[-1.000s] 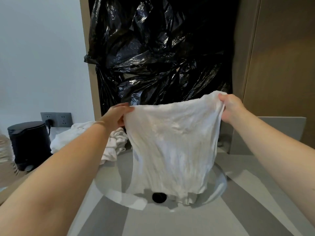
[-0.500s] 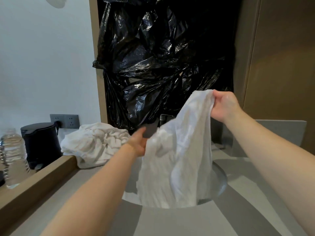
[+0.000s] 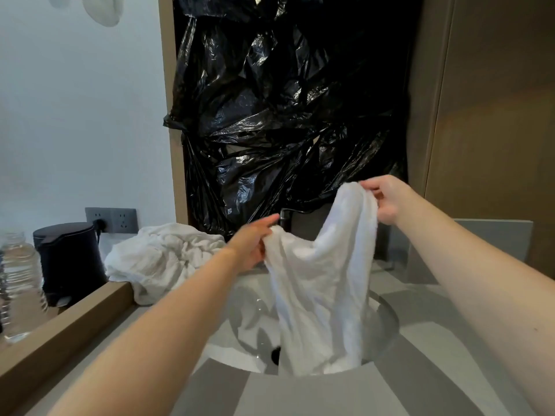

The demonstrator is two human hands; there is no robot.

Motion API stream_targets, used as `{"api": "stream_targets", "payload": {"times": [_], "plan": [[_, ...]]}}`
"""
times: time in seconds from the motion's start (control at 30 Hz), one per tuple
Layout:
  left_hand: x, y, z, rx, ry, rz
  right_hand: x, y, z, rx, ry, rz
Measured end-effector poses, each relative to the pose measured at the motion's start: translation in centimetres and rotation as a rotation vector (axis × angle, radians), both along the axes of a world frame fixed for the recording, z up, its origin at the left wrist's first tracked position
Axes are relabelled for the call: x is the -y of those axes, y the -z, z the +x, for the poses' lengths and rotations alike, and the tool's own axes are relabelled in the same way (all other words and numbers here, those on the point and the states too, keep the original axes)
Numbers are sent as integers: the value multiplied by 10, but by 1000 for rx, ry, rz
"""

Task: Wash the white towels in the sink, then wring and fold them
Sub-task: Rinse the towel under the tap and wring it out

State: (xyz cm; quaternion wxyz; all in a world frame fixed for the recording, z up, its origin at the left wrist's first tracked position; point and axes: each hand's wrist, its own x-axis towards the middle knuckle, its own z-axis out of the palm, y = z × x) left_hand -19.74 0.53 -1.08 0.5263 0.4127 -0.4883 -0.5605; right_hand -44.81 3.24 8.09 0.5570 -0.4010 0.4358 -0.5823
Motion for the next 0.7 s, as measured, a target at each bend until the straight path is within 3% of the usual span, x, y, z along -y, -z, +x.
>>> {"api": "stream_targets", "payload": {"times": [0.13, 0.4, 0.53, 0.57, 0.63, 0.7], "plan": [[11, -28, 38, 238, -155, -146, 12, 14, -22, -96, 88, 88], [19, -37, 79, 224, -311, -93, 17, 17, -25, 120, 207, -146], [15, -40, 79, 428, -397, -168, 16, 12, -19, 112, 226, -198], [16, -43, 80, 345, -390, -194, 17, 11, -21, 119, 260, -210], [12, -49, 81, -25, -306, -192, 20, 10, -26, 164, 282, -242], [9, -49, 84, -277, -196, -106, 23, 9, -31, 140, 281, -250]]}}
